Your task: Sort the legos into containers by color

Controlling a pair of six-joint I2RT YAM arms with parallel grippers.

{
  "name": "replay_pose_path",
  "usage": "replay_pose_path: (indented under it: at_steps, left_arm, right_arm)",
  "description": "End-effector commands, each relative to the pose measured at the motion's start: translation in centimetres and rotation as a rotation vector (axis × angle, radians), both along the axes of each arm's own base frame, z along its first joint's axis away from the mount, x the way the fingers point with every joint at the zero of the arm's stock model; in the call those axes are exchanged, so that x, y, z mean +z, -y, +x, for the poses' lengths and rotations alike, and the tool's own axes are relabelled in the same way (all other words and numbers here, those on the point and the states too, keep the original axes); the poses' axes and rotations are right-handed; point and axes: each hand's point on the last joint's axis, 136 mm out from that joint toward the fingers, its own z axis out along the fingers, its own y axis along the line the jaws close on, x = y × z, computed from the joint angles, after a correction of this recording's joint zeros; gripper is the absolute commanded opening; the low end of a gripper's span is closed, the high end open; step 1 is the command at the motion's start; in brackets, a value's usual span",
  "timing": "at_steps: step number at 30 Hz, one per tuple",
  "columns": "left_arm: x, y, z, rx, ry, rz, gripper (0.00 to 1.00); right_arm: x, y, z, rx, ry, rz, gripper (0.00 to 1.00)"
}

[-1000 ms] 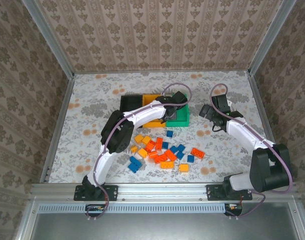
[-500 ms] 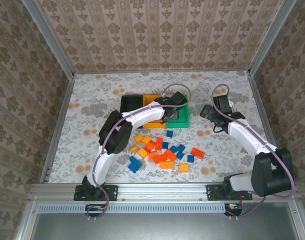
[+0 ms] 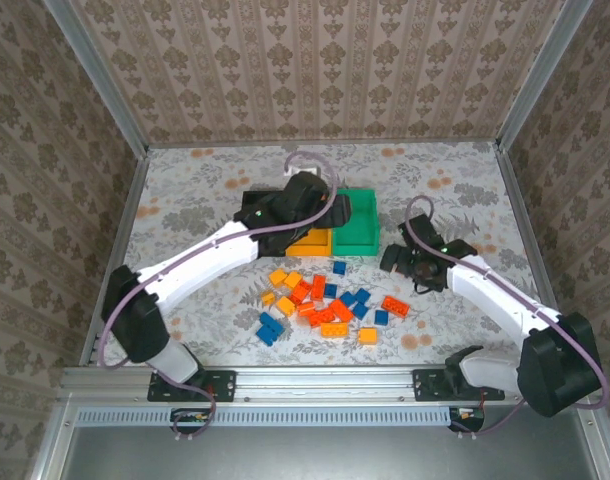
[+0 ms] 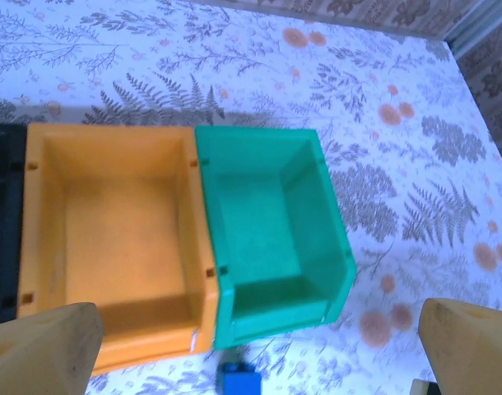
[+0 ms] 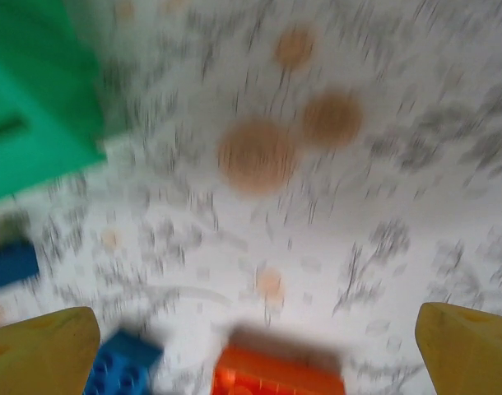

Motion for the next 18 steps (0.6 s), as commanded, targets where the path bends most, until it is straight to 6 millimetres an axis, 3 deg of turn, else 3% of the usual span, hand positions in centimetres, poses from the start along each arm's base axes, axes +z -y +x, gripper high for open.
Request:
replay_pose_path:
  at_steps: [1,9,18]
  left_arm:
    - [-2.5,-1.0,-2.0,-0.070,-0.011,0.050,1.00]
    - [-6.0,-4.3,-4.5,-0.050,-0.035,0.048,1.00]
    - [-6.6,-4.8,-4.9,-0.069,-0.031,0.056,1.00]
  right_arm:
    - [-2.1,0.0,-4.5,-0.035,-0.162,0.010,1.00]
    - [-3.8,0.0,-6.7,-0.120,-0.210,-0.013,1.00]
    - [-4.5,-1.8,-5.5,-0.107,-0.190,0.032,1.00]
